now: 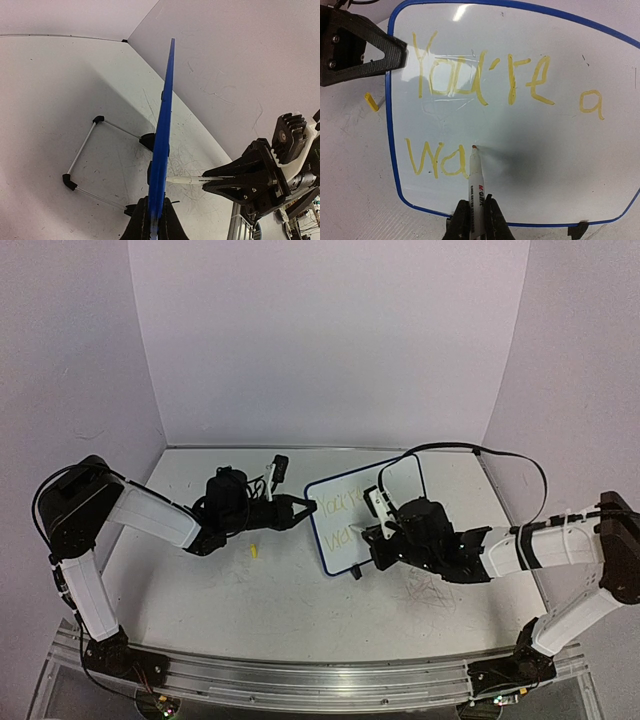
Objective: Write a sentence on the whiteboard
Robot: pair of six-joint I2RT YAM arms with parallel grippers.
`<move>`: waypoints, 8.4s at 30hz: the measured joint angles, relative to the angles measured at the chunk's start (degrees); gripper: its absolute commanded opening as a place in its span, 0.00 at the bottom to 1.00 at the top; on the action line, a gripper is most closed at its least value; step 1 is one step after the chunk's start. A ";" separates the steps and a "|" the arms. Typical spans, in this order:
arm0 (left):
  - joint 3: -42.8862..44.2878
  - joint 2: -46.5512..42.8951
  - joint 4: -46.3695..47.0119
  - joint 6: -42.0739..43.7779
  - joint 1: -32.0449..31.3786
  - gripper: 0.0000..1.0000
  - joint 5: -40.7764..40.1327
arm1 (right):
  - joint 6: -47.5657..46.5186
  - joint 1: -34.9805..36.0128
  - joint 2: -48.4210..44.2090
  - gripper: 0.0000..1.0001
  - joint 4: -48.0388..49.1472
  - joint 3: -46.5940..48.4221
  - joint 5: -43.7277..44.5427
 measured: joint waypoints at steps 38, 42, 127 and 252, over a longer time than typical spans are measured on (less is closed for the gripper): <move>0.02 0.00 -0.35 0.07 0.00 0.00 0.00 | 4.45 0.70 0.13 0.00 -0.33 -3.29 0.68; 0.02 0.00 -0.34 0.07 0.00 0.00 0.00 | 4.11 0.79 0.13 0.00 -0.70 -2.84 1.05; 0.02 0.00 -0.35 0.07 0.00 0.00 0.02 | 5.82 0.30 -0.42 0.00 0.47 -3.62 5.38; 0.02 -0.02 -0.35 -0.06 0.11 0.00 -0.02 | 6.08 -2.34 -0.38 0.00 0.67 -2.41 4.30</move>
